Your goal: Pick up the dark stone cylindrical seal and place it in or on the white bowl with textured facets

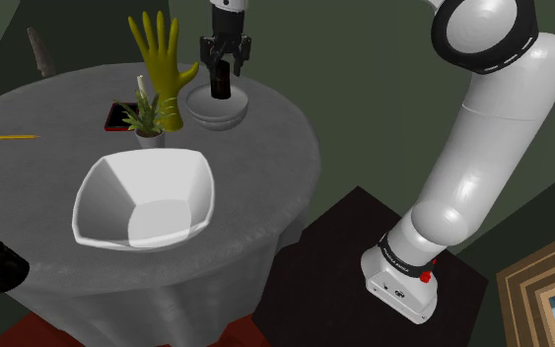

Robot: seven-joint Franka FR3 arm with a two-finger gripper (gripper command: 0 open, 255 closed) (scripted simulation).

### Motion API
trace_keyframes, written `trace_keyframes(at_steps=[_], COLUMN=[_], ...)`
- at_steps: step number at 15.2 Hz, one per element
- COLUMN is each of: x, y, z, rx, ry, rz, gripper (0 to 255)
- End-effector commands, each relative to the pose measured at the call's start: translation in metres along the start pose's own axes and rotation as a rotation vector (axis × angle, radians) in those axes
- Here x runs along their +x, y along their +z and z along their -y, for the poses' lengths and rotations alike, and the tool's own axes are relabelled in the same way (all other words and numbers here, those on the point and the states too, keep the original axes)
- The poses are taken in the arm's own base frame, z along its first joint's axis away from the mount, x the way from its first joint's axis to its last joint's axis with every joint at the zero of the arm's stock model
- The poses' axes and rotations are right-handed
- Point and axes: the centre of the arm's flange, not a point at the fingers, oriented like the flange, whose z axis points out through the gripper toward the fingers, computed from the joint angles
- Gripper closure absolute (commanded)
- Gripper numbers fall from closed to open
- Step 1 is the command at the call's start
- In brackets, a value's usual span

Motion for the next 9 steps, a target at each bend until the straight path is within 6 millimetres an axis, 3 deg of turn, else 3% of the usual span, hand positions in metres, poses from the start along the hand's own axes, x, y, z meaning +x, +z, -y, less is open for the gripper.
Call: trace_keyframes(at_steps=[1,5,9], x=[0.0,0.0,0.0], y=[0.0,0.0,-0.05], z=[0.0,0.0,0.0], rx=[0.0,0.0,0.0], ry=[0.0,0.0,0.0], rz=[0.0,0.0,0.0], gripper=[0,0,0])
